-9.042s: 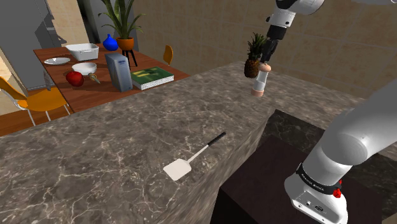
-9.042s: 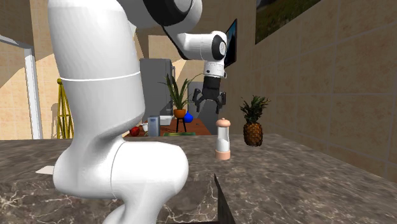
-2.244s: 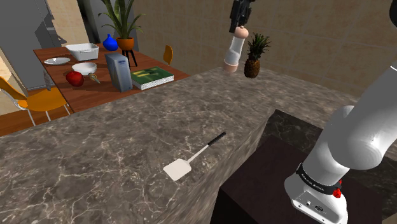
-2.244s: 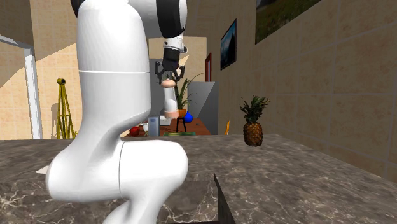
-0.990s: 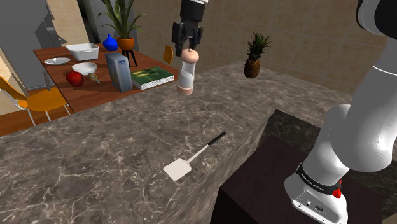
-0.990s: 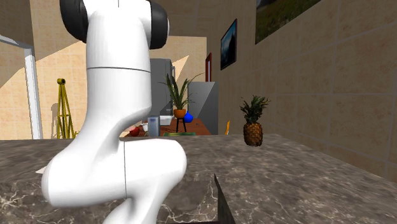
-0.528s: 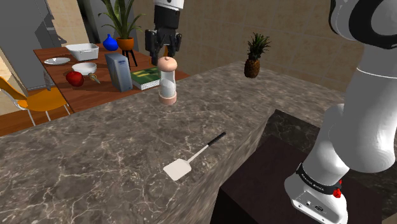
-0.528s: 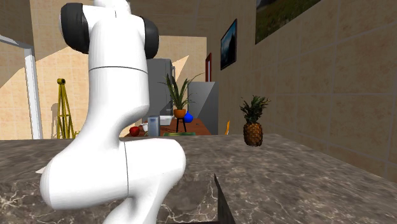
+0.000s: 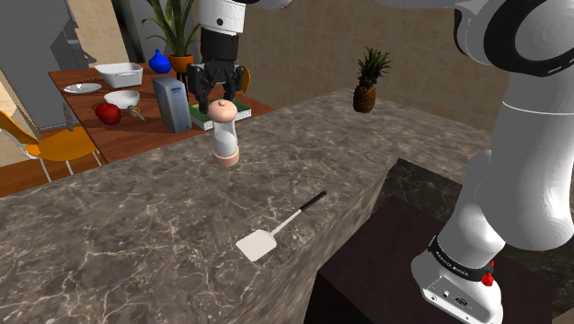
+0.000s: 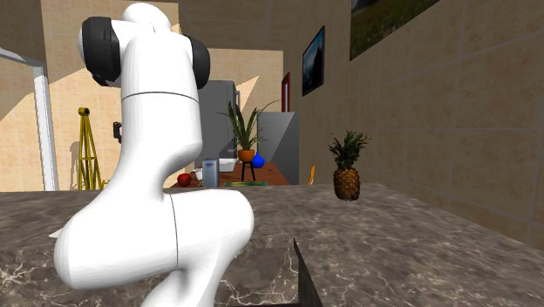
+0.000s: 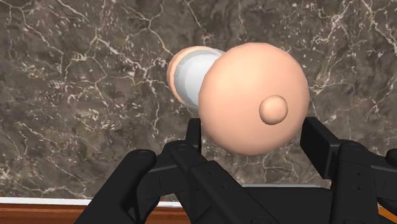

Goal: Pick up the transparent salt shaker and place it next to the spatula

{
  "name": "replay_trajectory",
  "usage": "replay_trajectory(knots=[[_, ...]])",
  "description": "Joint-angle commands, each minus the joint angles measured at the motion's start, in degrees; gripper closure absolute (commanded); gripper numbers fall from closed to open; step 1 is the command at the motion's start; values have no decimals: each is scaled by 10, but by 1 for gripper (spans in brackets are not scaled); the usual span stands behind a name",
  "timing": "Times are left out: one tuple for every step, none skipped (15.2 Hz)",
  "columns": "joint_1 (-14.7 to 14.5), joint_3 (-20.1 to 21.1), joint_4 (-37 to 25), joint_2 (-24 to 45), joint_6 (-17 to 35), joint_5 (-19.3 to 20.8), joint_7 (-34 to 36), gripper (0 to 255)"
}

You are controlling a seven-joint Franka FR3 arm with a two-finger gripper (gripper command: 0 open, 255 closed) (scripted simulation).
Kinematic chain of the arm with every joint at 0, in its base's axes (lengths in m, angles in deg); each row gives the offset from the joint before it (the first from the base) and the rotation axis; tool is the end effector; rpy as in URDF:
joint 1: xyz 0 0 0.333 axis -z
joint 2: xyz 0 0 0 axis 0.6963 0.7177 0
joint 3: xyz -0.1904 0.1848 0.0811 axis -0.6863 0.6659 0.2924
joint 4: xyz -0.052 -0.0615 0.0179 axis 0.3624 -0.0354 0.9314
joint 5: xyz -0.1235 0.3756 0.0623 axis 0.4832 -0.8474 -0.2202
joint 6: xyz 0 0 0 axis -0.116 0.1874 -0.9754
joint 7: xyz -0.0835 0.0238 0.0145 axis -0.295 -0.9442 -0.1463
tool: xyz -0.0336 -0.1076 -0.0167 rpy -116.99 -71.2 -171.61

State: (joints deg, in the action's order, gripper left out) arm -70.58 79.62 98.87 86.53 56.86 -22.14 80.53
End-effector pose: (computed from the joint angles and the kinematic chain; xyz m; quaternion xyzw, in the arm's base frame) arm 0.5602 0.3192 0.5214 -0.9921 -0.0971 -0.0365 0.0712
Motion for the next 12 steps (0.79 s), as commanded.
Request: replay_trajectory(knots=[[0,0,18,-2,17,-1,-2,255],[0,0,27,-2,25,-1,-3,255],[0,0,35,-3,32,-1,-4,255],[0,0,43,-3,40,-1,-4,255],[0,0,51,-4,48,-2,-5,255],[0,0,59,-4,56,-2,-6,255],[0,0,67,-4,63,-2,-7,255],[0,0,75,-4,71,-2,-7,255],[0,0,80,-3,76,-2,-8,255],[0,0,80,-4,76,-2,-8,255],[0,0,80,-3,76,-2,-8,255],[0,0,80,-3,76,-2,-8,255]])
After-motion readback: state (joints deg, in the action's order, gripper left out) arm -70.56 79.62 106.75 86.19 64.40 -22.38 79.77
